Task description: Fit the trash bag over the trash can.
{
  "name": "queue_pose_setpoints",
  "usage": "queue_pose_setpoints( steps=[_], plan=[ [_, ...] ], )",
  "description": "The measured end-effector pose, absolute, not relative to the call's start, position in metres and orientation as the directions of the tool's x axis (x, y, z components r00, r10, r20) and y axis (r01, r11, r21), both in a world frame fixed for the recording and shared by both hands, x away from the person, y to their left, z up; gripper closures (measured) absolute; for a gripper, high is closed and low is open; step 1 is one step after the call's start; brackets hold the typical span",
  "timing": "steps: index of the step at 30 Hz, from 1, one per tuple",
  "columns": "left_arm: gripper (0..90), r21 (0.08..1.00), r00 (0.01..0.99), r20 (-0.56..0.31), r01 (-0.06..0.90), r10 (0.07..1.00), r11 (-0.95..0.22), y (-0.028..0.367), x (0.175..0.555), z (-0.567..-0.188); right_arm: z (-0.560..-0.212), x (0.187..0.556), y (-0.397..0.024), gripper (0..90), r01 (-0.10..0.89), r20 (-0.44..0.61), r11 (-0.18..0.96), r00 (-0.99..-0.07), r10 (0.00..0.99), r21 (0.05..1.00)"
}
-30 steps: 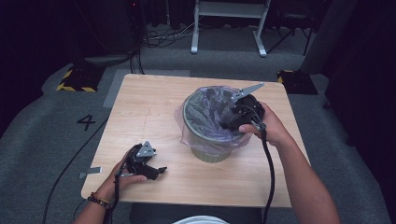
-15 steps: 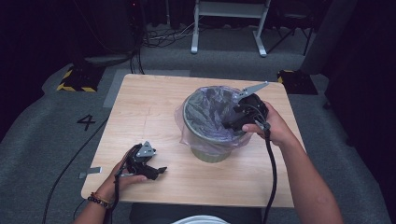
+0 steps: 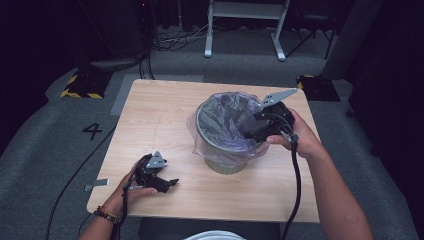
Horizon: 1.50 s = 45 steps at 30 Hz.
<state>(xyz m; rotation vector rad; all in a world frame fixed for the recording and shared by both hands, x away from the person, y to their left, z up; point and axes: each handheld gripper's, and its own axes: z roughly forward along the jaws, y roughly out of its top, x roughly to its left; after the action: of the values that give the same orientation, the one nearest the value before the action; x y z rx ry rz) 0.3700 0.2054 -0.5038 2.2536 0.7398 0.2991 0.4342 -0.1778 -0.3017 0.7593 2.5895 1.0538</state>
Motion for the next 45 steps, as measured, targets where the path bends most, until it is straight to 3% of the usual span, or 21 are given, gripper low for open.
queue_pose_setpoints(
  steps=[33, 45],
  plan=[
    [13.3, 0.710, 0.807, -0.006, 0.419, 0.590, -0.566, 0.205, 0.370, -0.504, -0.303, 0.402, -0.223, 20.5, 0.332, -0.060, 0.580, -0.831, 0.552, 0.744],
    [13.4, 0.710, 0.807, -0.006, 0.419, 0.590, -0.566, 0.205, 0.370, -0.504, -0.319, 0.393, -0.233, 20.5, 0.336, -0.079, 0.601, -0.827, 0.557, 0.725]
  ],
)
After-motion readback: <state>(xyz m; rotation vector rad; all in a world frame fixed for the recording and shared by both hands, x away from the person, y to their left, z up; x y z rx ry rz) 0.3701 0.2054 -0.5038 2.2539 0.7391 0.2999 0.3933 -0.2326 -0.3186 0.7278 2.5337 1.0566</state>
